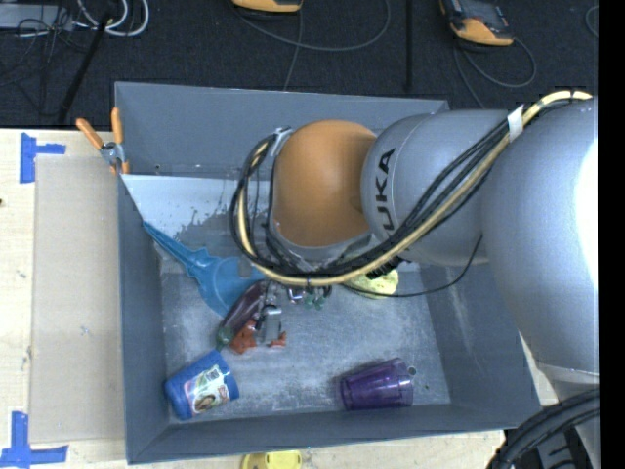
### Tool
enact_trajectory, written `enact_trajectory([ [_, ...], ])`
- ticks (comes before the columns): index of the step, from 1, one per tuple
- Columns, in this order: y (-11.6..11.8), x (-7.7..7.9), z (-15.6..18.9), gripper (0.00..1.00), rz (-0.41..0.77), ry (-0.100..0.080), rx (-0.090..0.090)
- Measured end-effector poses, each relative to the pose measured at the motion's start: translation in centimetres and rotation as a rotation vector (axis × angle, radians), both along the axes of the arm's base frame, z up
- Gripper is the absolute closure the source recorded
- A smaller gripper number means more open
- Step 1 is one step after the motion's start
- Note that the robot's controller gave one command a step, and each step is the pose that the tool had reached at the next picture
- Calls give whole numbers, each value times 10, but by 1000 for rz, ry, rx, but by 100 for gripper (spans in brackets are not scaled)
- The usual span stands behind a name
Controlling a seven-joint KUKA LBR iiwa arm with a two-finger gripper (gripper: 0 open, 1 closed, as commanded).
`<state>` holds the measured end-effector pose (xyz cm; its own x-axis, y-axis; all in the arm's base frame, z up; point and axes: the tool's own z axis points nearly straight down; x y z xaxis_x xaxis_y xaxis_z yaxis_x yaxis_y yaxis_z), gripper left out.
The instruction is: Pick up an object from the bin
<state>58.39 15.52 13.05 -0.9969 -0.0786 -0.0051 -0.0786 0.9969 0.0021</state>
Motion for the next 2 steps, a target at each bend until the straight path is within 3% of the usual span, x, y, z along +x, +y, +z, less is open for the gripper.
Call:
enact_trajectory([
  [1, -9, 22, -57, 100, 26, 28, -9],
  [2, -9, 22, -57, 100, 25, 28, -9],
])
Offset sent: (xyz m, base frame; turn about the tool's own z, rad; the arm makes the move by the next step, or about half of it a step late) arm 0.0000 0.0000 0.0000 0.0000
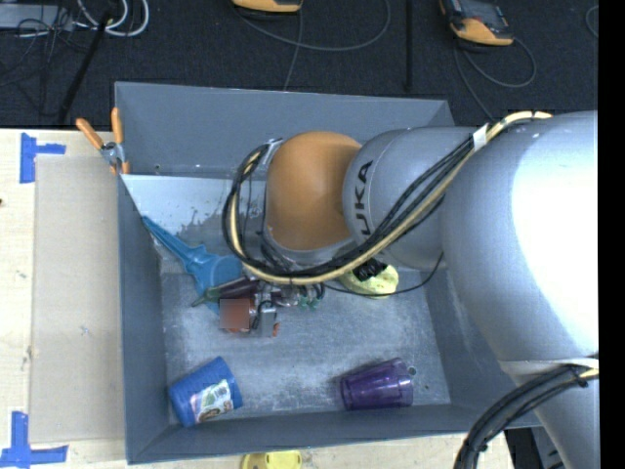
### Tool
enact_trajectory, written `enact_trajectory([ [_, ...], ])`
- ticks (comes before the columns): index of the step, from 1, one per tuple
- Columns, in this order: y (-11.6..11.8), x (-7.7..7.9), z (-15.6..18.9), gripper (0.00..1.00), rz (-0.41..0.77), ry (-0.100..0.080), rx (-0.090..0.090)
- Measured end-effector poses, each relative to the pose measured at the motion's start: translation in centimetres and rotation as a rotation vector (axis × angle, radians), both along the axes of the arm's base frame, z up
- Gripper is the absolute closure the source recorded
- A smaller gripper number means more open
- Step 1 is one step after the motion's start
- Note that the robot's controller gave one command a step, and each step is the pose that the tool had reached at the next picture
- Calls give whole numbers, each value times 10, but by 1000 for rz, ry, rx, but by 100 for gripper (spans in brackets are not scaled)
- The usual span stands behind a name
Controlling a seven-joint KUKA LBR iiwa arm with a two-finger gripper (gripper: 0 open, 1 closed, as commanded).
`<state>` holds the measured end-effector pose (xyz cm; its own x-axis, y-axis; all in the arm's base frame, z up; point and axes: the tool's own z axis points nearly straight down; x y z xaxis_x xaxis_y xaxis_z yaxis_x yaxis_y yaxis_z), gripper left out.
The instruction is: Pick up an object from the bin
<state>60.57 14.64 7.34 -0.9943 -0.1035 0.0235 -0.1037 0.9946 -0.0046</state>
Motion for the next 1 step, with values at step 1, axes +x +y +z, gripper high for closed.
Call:
enact_trajectory([
  [1, -5, -15, 151, 100, 60, -27, 9],
])
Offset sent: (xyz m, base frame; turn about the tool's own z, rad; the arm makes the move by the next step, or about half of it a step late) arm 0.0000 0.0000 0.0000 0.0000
